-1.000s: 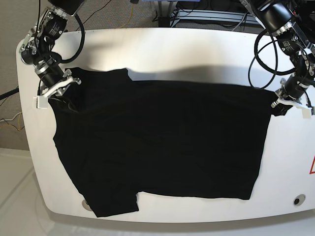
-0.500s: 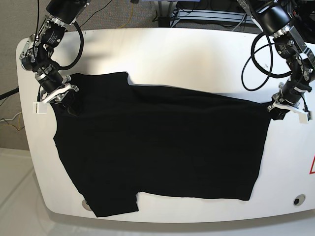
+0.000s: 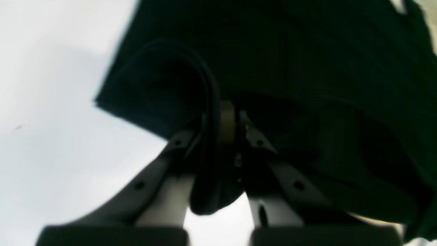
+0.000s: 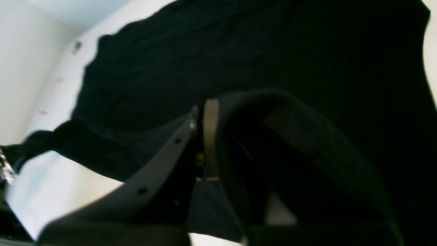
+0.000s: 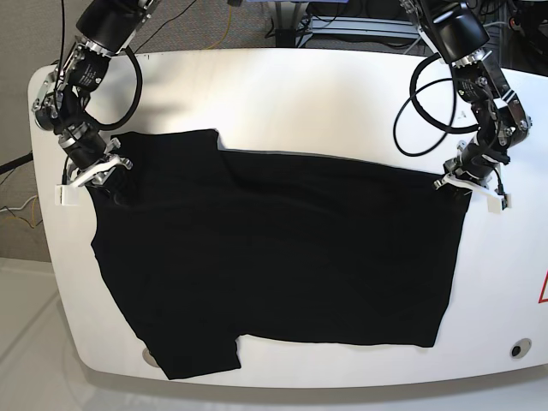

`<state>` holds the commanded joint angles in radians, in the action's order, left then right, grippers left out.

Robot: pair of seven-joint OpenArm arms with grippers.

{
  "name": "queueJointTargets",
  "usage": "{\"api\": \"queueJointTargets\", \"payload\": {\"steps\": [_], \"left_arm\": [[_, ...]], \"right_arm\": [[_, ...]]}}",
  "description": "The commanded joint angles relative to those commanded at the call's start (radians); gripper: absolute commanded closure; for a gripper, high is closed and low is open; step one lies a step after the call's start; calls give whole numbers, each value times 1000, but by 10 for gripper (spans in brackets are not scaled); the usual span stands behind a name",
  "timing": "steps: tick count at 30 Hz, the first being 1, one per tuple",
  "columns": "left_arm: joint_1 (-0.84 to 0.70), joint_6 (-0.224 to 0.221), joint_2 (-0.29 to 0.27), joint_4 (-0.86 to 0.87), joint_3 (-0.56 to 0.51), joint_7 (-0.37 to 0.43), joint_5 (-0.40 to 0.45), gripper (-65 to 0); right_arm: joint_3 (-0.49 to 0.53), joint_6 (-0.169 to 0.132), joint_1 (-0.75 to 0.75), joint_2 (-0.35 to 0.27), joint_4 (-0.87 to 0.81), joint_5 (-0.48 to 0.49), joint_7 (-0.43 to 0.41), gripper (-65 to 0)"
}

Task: Fold the T-shirt properly
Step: 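Lift both grippers holding the shirt edge and pull it taut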

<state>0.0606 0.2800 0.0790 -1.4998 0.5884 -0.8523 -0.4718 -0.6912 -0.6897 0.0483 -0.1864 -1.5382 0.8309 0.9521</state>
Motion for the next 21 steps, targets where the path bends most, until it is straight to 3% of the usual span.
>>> {"api": "queueJointTargets", "payload": {"steps": [10,21], "left_arm": [[17,0,9,77,-2,106,80,-9],[91,0,61,155,-12,109,146,-9]], "right_arm": [[0,-3,26,8,5,-43,0,0],[2,2,63,5,61,-44,-2,0]]}}
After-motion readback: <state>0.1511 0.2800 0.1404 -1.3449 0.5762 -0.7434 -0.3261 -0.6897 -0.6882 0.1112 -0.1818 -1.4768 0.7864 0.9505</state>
